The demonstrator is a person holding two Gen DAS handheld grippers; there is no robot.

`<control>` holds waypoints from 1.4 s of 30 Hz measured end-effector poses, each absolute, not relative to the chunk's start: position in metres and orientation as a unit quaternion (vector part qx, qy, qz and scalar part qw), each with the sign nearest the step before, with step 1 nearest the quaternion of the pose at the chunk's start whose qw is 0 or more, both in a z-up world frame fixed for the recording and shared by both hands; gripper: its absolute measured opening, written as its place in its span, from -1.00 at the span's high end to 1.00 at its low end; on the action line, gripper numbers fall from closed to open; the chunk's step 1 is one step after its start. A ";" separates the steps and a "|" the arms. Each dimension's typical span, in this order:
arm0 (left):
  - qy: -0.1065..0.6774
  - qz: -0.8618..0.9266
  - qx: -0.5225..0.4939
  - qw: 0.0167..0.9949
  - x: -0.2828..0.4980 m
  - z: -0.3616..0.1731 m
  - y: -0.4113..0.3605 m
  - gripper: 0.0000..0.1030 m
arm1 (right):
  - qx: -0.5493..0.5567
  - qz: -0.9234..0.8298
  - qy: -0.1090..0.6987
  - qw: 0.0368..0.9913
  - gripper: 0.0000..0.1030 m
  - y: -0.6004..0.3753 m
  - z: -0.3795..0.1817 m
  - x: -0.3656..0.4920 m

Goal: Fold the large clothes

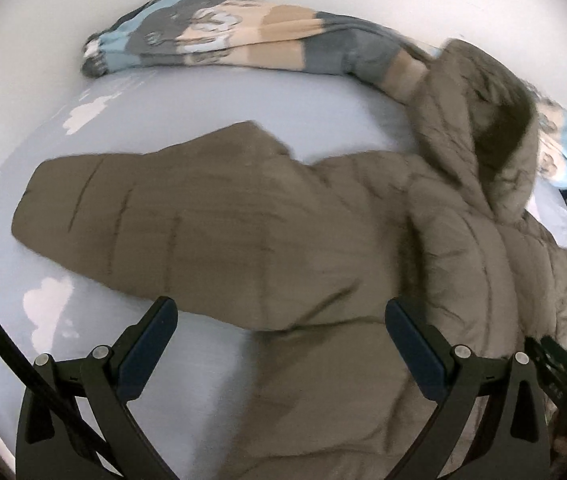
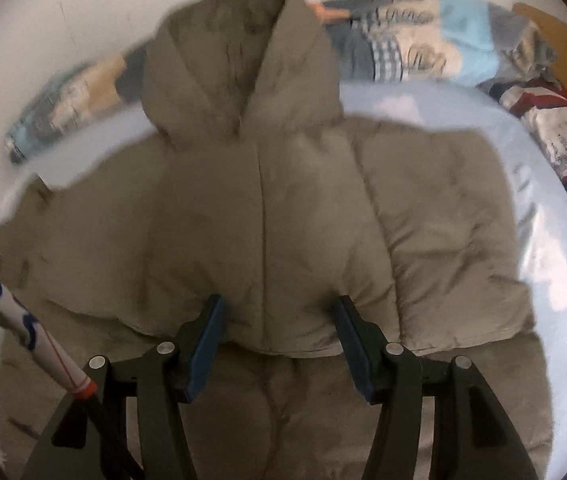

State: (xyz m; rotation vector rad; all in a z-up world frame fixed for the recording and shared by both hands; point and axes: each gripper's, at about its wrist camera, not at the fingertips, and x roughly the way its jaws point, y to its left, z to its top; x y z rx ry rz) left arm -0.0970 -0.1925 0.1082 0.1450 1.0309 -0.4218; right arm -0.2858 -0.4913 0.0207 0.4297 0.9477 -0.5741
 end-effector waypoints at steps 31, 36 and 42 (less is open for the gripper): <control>0.500 -0.026 -0.362 0.787 0.038 0.037 0.129 -0.67 | 0.193 -0.208 0.368 0.886 -0.20 -0.396 0.109 -0.338; 0.470 -0.029 -0.407 0.782 0.051 0.025 0.148 -0.56 | 0.199 -0.200 0.376 0.883 -0.20 -0.401 0.102 -0.335; 0.444 -0.043 -0.439 0.780 0.073 0.015 0.147 -0.56 | 0.197 -0.199 0.385 0.879 -0.20 -0.401 0.094 -0.329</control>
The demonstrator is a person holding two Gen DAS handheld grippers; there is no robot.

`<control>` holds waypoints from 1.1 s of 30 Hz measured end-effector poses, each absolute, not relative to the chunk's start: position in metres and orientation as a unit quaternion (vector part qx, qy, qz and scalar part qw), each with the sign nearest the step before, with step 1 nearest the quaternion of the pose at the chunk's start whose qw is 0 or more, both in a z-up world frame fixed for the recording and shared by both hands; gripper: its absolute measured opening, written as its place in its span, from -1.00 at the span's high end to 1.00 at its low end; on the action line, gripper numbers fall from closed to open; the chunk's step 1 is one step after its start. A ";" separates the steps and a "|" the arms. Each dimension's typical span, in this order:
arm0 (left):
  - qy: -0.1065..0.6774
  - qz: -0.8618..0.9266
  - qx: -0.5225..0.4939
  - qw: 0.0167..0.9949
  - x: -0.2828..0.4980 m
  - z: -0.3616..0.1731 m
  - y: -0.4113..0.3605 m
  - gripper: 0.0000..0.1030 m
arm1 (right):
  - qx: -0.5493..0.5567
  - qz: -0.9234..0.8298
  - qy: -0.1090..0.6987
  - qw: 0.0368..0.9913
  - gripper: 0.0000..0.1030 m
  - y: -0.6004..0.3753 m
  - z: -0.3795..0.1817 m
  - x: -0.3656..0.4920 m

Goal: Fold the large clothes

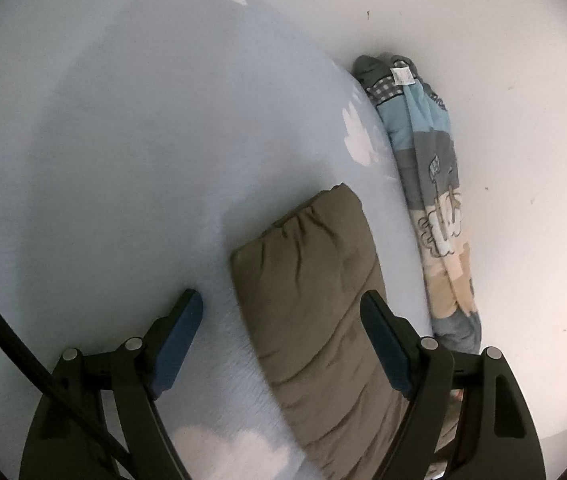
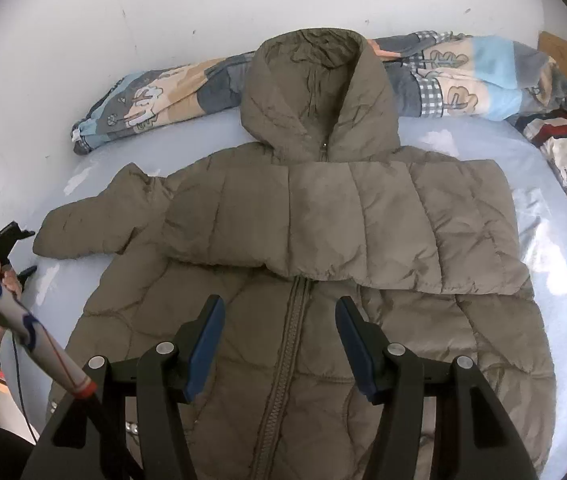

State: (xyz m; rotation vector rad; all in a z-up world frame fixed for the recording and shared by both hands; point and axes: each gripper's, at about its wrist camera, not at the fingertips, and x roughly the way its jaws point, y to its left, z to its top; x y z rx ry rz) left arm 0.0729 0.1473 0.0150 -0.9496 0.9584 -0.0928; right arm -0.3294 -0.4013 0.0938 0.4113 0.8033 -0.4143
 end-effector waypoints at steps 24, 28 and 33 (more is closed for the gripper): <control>0.320 -0.157 -0.311 0.881 0.021 0.183 0.043 0.55 | 0.268 -0.278 0.371 0.845 -0.20 -0.451 0.094 -0.360; 0.318 -0.221 -0.287 0.876 0.000 0.216 -0.003 0.55 | 0.273 -0.289 0.360 0.844 -0.20 -0.459 0.098 -0.371; 0.320 -0.295 -0.247 0.866 -0.031 0.242 -0.071 0.55 | 0.280 -0.308 0.342 0.843 -0.20 -0.474 0.104 -0.392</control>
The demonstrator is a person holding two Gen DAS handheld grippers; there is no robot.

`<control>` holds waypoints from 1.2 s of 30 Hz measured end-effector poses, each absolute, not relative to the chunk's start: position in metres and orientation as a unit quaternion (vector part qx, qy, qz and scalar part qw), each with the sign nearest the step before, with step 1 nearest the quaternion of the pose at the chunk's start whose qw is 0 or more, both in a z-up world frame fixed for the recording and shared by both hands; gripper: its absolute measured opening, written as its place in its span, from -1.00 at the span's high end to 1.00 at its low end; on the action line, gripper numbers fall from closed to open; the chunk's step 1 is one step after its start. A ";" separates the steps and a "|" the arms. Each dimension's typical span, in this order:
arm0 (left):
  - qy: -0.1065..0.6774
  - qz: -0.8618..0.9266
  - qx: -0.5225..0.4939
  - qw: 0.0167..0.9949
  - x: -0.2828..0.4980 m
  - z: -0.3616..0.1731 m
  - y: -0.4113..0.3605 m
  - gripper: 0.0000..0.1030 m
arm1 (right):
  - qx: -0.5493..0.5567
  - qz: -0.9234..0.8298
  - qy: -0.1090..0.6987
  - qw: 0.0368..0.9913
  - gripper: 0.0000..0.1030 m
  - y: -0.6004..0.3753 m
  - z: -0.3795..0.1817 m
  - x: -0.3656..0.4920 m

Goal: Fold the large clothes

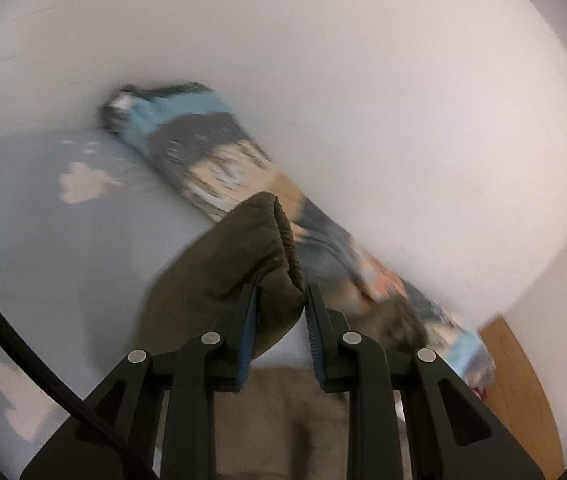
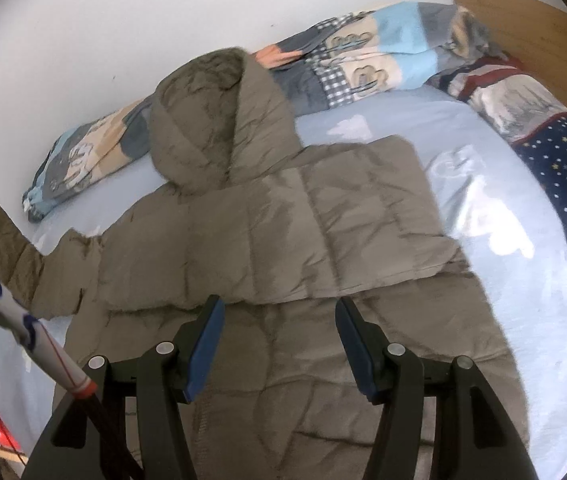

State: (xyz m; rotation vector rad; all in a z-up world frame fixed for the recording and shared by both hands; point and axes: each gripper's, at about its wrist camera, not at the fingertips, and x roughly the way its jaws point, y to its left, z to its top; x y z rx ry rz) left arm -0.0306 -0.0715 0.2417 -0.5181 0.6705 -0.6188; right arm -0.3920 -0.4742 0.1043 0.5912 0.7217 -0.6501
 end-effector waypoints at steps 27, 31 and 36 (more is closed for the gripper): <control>0.412 -0.426 -0.020 0.806 -0.169 0.204 -0.277 0.09 | 0.369 -0.260 0.284 0.846 -0.20 -0.512 0.124 -0.418; 0.402 -0.331 -0.068 0.851 -0.125 0.228 -0.180 -0.17 | 0.397 -0.185 0.297 0.849 -0.21 -0.495 0.116 -0.398; 0.420 -0.211 -0.122 0.874 -0.064 0.185 -0.088 -0.58 | 0.438 -0.107 0.304 0.839 -0.25 -0.456 0.110 -0.358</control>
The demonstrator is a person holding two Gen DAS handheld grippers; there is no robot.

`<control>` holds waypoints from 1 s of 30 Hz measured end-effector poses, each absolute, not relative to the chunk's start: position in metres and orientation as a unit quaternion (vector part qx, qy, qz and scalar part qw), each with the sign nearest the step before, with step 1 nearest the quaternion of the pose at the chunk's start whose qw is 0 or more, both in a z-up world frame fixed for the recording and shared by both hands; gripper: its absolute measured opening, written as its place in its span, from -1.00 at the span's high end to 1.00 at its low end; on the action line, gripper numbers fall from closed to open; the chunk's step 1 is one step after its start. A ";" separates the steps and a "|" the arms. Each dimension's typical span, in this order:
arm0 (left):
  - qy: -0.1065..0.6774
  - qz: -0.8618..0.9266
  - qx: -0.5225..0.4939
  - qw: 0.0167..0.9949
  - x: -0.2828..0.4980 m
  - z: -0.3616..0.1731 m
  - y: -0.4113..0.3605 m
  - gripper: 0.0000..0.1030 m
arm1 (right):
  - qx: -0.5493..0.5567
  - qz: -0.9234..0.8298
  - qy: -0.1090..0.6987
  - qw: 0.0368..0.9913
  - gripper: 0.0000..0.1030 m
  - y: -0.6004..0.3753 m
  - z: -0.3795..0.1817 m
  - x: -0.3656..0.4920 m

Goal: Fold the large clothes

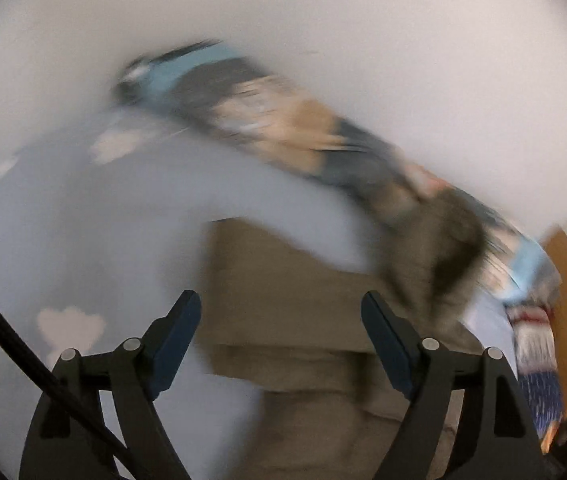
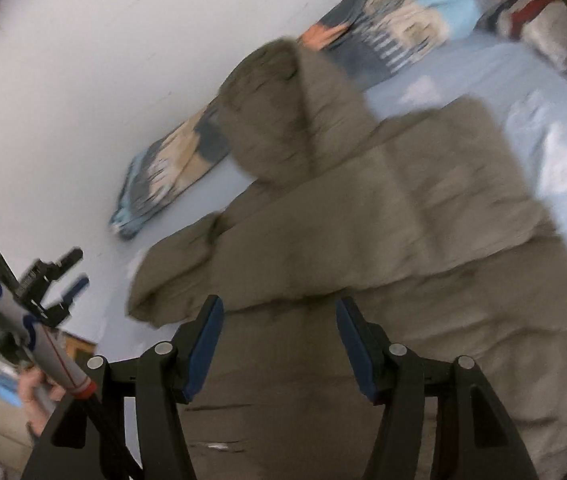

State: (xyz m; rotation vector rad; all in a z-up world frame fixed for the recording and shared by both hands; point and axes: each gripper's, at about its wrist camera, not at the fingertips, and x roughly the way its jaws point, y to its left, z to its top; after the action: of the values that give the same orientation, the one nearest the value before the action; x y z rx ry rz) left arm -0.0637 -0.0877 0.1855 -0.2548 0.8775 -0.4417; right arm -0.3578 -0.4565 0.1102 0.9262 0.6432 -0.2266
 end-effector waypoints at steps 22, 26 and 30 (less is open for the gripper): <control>0.537 -0.208 -0.205 0.792 0.013 0.102 -0.067 -0.58 | 0.631 -0.166 0.295 0.698 -0.05 -0.408 0.019 -0.113; 0.535 -0.209 -0.208 0.792 0.013 0.103 -0.066 -0.58 | 0.595 -0.165 0.282 0.735 0.66 -0.411 0.037 -0.114; 0.531 -0.230 -0.218 0.786 0.007 0.106 -0.073 -0.58 | 0.536 -0.165 0.255 0.788 0.70 -0.418 0.089 -0.133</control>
State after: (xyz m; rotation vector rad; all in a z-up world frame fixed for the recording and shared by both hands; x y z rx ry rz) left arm 0.0072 -0.0730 0.1059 -0.4701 1.1439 -0.4968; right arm -0.1331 -0.4180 0.0889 1.1548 0.5490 -0.3559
